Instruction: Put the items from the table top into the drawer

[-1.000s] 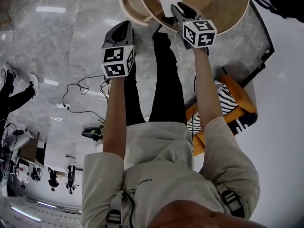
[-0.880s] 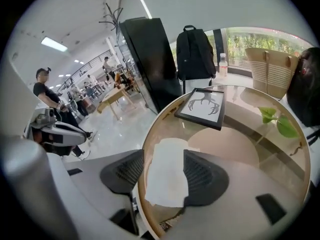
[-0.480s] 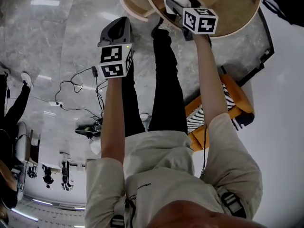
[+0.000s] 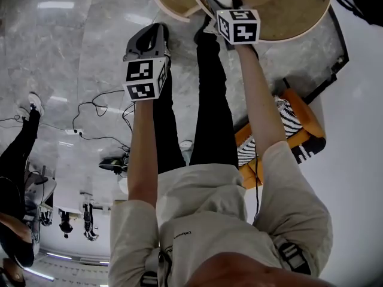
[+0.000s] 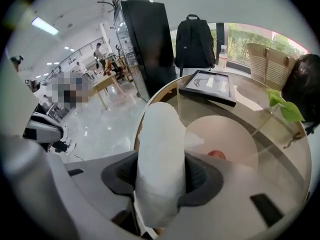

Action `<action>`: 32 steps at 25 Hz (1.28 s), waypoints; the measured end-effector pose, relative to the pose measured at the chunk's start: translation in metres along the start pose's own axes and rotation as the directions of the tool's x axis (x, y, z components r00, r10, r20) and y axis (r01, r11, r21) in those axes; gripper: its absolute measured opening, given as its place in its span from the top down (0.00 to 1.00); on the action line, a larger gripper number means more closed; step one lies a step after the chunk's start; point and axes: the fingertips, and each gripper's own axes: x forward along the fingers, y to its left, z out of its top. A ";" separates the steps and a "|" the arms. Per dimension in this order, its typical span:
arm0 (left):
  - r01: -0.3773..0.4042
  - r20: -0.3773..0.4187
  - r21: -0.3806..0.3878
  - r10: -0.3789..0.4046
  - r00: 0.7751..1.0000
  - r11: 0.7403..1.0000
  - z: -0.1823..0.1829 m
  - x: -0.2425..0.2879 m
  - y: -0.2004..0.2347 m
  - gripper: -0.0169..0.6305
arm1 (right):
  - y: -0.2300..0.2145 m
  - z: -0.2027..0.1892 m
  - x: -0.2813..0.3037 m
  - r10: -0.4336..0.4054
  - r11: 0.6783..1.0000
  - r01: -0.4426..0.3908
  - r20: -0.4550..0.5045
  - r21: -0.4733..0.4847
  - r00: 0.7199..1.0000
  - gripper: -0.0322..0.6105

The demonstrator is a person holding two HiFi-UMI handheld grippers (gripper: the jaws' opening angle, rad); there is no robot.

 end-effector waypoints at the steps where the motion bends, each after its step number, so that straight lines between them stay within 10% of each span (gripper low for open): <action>1: 0.000 0.003 0.000 0.000 1.000 1.000 0.000 -0.001 0.002 0.94 | 0.002 0.000 -0.001 -0.002 1.000 0.002 0.003 0.007 1.000 0.59; 18: 0.014 -0.035 0.011 -0.014 0.999 1.000 -0.025 -0.006 0.046 0.94 | 0.144 -0.009 0.009 0.239 0.968 -0.236 0.021 -0.086 0.971 0.61; 32: 0.014 -0.062 -0.009 -0.015 0.998 1.000 -0.040 0.016 0.055 0.94 | 0.126 -0.063 0.068 0.139 0.981 -0.150 -0.088 -0.125 0.986 0.61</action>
